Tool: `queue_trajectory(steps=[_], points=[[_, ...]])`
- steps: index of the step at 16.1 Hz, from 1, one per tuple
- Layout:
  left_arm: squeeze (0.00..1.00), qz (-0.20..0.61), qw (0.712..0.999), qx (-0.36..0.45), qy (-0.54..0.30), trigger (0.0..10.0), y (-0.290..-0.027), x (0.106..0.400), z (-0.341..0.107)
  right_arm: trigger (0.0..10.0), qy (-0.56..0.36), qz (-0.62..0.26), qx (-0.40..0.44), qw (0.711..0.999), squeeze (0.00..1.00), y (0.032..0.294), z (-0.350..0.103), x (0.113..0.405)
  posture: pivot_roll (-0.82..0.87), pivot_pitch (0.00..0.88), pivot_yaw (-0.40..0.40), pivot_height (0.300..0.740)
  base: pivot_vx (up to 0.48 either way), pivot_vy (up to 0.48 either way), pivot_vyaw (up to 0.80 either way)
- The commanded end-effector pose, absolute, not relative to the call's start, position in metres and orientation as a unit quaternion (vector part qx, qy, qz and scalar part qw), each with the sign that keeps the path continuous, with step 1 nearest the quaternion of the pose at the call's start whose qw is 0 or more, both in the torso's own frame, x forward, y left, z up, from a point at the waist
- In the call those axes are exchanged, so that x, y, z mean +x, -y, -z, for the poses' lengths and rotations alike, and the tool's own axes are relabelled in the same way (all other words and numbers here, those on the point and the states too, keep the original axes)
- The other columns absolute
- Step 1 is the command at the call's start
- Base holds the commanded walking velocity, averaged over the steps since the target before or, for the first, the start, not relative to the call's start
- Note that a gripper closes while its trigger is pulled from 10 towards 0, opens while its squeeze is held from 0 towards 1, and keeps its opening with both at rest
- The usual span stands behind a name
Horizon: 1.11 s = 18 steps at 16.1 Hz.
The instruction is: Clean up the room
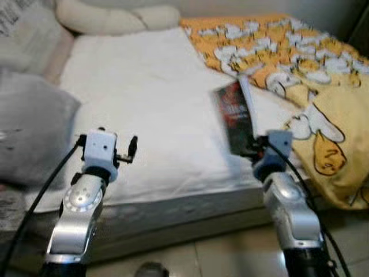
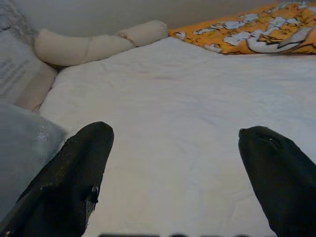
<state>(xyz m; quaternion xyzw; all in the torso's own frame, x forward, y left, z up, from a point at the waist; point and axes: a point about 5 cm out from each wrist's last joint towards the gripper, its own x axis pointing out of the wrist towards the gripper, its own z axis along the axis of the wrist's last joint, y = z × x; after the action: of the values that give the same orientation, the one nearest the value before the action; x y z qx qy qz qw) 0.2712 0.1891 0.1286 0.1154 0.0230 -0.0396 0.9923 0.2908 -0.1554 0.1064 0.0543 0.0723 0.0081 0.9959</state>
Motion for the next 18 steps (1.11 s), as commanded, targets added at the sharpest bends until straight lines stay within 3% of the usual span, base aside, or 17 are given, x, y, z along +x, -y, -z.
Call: queue_trajectory(steps=[1, 5, 15, 18], points=[[0.0, 0.028, 0.992, 0.122, -0.023, 10.0, -0.1964, 0.2708, -0.131, 10.0, -0.048, -0.016, 0.059, 0.997, 0.0, 0.1508, -0.1165, 0.2934, 0.16, 0.0, -0.009, 0.74, 0.0, 0.439, 0.0], [0.0, 0.028, 0.992, 0.121, -0.022, 10.0, -0.1961, 0.2712, -0.1312, 10.0, -0.049, -0.018, 0.058, 0.997, 0.0, 0.1504, -0.1163, 0.2938, 0.16, 0.0, -0.009, 0.74, 0.0, 0.435, 0.0], [0.0, 0.026, 0.994, 0.111, 0.001, 10.0, -0.1942, 0.2717, -0.1371, 10.0, -0.048, -0.021, 0.054, 0.997, 0.0, 0.1506, -0.1169, 0.2959, 0.16, 0.0, -0.009, 0.74, 0.0, 0.0, 0.0], [0.0, 0.025, 0.994, 0.11, 0.002, 10.0, -0.1946, 0.2719, -0.1374, 10.0, -0.048, -0.031, 0.029, 0.998, 0.0, 0.1488, -0.1171, 0.2964, 0.16, 0.0, -0.009, 0.74, 0.263, 0.0, 0.0]])
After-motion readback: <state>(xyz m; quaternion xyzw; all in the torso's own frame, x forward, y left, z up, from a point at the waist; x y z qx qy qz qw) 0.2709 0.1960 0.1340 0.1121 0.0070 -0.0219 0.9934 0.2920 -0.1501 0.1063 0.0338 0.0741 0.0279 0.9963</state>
